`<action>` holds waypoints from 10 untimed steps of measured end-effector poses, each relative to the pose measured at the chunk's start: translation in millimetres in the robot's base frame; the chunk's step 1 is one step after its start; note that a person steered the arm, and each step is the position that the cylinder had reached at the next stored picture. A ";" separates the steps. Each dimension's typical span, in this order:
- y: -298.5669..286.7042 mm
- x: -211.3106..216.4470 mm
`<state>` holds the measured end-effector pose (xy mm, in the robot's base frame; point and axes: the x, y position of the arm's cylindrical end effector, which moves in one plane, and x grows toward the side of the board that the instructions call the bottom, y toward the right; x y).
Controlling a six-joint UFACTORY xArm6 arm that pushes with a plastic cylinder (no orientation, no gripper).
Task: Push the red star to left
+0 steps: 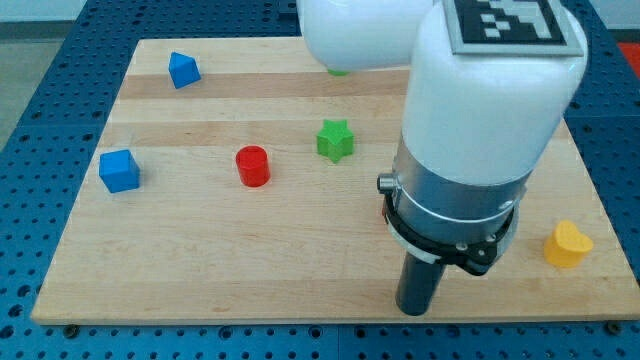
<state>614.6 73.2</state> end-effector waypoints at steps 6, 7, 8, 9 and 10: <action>48.1 -27.3; 48.1 -35.8; 46.6 -118.6; 46.5 -118.6; 24.5 -109.5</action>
<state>505.1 97.7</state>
